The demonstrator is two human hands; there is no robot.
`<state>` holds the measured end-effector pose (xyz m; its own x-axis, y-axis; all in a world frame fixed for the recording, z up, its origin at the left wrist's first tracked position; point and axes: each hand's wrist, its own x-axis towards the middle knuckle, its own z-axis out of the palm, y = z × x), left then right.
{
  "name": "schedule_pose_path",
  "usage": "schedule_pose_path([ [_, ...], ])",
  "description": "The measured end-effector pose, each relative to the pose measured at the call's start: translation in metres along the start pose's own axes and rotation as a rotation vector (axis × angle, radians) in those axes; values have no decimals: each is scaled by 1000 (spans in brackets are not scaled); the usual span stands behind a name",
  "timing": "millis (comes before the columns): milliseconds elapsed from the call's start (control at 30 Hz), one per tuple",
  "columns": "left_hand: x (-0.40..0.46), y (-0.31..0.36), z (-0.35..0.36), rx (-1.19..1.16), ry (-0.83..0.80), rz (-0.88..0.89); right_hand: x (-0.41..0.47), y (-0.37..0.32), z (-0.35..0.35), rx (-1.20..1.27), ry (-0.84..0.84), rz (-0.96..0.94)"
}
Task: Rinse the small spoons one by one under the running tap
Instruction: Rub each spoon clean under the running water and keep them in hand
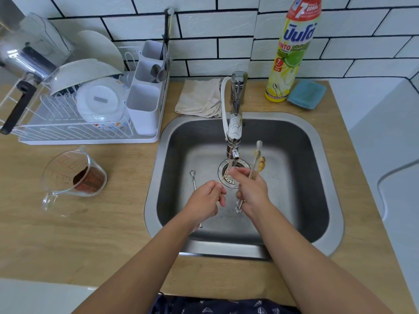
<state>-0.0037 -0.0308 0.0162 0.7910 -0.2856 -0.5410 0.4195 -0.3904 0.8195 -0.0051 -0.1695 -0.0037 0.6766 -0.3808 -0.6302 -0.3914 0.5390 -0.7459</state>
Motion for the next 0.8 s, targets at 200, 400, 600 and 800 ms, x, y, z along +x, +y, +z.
schedule_pose_path([
  [200, 3, 8, 2, -259, -75, -114, -5, 9, -3, 24, -217, 111],
  [400, 5, 11, -2, -530, -251, -304, 6, -2, -4, -4, -160, 63],
  [600, 7, 8, -5, -471, -206, -273, -5, 6, -3, -70, -292, 107],
  [800, 13, 4, 3, -229, -63, -59, 2, 2, -9, 69, -102, 27],
])
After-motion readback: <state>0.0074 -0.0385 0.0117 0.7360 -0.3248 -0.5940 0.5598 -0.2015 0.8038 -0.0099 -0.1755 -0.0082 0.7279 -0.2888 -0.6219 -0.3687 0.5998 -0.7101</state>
